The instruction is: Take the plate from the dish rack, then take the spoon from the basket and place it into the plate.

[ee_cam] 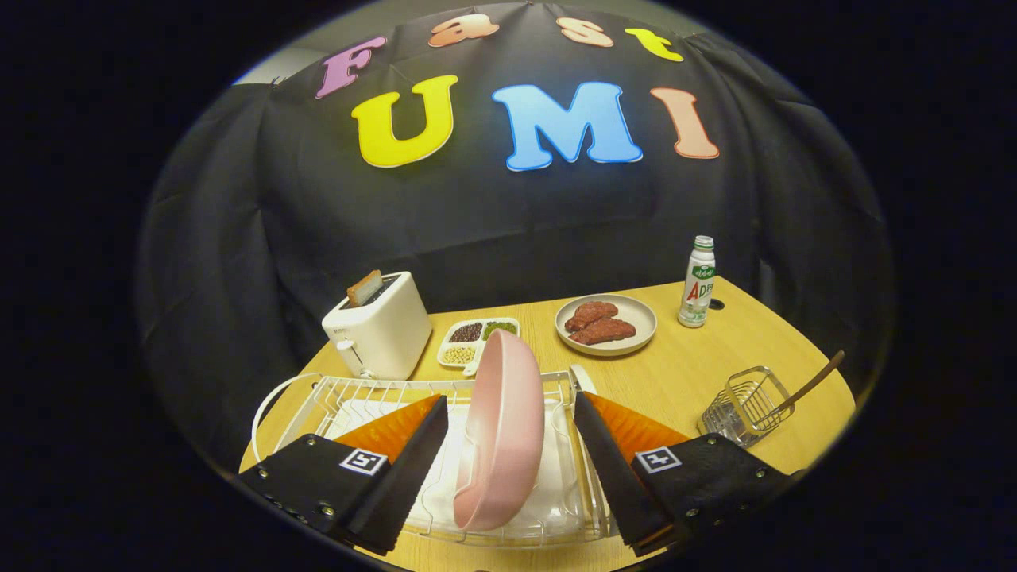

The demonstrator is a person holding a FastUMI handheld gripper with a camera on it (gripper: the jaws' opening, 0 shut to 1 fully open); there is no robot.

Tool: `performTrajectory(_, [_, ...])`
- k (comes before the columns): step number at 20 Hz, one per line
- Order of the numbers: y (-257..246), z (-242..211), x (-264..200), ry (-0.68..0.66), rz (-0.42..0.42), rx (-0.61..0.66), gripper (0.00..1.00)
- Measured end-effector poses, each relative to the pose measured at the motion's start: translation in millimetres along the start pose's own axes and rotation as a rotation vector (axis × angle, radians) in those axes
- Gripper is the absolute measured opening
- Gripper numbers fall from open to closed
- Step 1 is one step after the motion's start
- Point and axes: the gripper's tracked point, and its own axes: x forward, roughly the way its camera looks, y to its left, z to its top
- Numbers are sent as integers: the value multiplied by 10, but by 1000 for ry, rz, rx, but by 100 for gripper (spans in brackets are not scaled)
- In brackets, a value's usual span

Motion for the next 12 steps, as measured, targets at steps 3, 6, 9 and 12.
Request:
performTrajectory(3, [79, -89, 83, 58, 16, 23, 97])
performTrajectory(6, [91, -129, 122, 87, 17, 40, 59])
performTrajectory(9, [44, -130, 120, 109, -25, 47, 37])
performTrajectory(12, [16, -167, 135, 129, -79, 41, 35])
